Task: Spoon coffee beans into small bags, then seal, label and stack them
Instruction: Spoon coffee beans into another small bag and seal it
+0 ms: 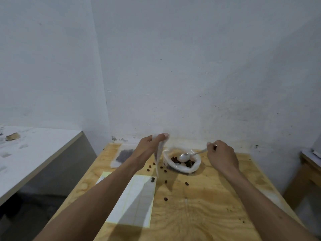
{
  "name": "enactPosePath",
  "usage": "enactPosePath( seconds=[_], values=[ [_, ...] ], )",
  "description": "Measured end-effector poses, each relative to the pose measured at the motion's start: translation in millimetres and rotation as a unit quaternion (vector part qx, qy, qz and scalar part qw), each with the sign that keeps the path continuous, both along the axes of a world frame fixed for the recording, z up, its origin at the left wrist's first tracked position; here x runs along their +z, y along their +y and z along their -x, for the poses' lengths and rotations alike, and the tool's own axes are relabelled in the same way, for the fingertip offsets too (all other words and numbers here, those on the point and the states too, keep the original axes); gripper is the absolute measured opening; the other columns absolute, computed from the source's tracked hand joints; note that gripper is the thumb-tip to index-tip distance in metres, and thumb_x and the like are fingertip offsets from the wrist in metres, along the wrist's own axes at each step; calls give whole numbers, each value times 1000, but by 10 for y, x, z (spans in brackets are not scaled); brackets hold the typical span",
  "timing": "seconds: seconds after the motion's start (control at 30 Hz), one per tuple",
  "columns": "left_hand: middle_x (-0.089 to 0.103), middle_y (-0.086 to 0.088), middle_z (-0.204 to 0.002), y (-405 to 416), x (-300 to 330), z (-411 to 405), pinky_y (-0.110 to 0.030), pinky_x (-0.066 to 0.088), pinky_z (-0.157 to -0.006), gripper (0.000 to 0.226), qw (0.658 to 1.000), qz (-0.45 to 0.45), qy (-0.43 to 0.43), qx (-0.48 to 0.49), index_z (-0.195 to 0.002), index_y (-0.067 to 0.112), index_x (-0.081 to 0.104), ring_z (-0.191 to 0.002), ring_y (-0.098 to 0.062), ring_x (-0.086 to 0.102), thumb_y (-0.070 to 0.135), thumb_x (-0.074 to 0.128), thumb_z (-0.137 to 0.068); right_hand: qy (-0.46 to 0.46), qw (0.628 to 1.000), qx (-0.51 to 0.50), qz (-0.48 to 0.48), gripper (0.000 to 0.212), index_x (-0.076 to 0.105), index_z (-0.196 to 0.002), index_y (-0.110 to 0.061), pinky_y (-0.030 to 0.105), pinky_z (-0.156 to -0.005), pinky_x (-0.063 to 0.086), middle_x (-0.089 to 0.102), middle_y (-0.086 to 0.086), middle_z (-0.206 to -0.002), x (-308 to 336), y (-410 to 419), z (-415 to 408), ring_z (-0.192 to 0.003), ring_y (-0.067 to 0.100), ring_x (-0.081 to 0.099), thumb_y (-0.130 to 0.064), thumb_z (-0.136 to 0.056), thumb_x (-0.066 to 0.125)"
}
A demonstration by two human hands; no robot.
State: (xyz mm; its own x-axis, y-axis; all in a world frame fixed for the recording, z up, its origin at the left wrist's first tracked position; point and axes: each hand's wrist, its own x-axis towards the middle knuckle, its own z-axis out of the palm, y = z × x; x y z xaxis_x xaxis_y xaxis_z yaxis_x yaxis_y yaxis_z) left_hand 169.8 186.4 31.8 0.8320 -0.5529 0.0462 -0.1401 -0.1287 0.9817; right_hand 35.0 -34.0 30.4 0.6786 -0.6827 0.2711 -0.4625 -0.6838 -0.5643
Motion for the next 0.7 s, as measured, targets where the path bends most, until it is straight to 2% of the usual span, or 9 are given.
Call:
enactPosePath(
  seconds=[0.1, 0.2, 0.27, 0.37, 0.43, 0.5, 0.57, 0.63, 0.7],
  values=[
    [67, -1, -131, -50, 41, 32, -42, 45, -106, 69, 997, 50, 62, 13, -137, 20, 60, -122, -23, 62, 67, 54, -86, 69, 997, 4, -14, 34, 60, -89, -12, 29, -53, 39, 62, 3, -73, -178, 16, 9, -68, 24, 62, -39, -104, 45],
    [74, -12, -118, -70, 88, 82, -37, 51, -98, 58, 984, 107, 140, 27, -126, 6, 65, -110, -24, 71, 50, 40, -98, 115, 992, 4, 56, 48, 54, -127, -10, 37, -84, 50, 60, 12, -123, -170, 103, 1, -114, 32, 59, -49, -99, 52],
    [69, -20, -125, -95, 93, 88, -40, 49, -101, 63, 977, 123, 165, 49, -124, 5, 66, -112, -29, 68, 54, 39, -94, 51, 996, 69, 12, 66, 46, -143, -13, 37, -99, 45, 49, 9, -141, -85, 219, -23, -127, 27, 52, -58, -95, 55],
    [67, -23, -127, -152, 105, 120, -49, 46, -105, 65, 968, 162, 182, 53, -124, 8, 67, -112, -35, 66, 58, 43, -90, 1, 942, 214, -258, 65, 66, -124, -22, 31, -92, 51, 70, -7, -121, 125, 479, -53, -109, 13, 66, -73, -84, 59],
    [73, -16, -117, -205, 111, 134, -43, 52, -94, 52, 966, 190, 165, 65, -117, 7, 71, -103, -30, 70, 48, 47, -96, -15, 895, 267, -356, 48, 75, -108, -17, 29, -83, 55, 78, -2, -103, 165, 584, -74, -96, 15, 73, -58, -84, 72],
    [75, -7, -92, -225, 106, 128, -34, 52, -76, 39, 970, 185, 106, 120, -92, 4, 71, -81, -20, 70, 40, 57, -97, -69, 874, 276, -394, 29, 77, -96, -6, 28, -78, 56, 80, 8, -94, 169, 643, -91, -88, 20, 75, -32, -85, 80],
    [58, -6, -71, -179, 87, 116, -33, 46, -70, 37, 966, 200, 60, 155, -72, 7, 58, -68, -18, 55, 34, 68, -95, -102, 879, 255, -390, 18, 75, -85, -5, 23, -70, 55, 79, 9, -85, 168, 650, -107, -78, 18, 75, -22, -83, 82],
    [60, -8, -75, -117, 61, 60, -38, 48, -78, 34, 965, 195, 66, 165, -69, 9, 61, -76, -22, 57, 32, 75, -91, -107, 886, 235, -385, 16, 72, -75, -9, 18, -59, 53, 79, 7, -80, 160, 646, -123, -70, 13, 74, -19, -81, 84],
    [74, -7, -87, -65, 78, 56, -41, 54, -88, 22, 964, 193, 77, 166, -80, 8, 74, -89, -26, 68, 28, 77, -90, -90, 887, 239, -384, 21, 68, -69, -13, 19, -60, 53, 79, 10, -82, 149, 626, -131, -72, 15, 74, -19, -80, 84]
  ],
)
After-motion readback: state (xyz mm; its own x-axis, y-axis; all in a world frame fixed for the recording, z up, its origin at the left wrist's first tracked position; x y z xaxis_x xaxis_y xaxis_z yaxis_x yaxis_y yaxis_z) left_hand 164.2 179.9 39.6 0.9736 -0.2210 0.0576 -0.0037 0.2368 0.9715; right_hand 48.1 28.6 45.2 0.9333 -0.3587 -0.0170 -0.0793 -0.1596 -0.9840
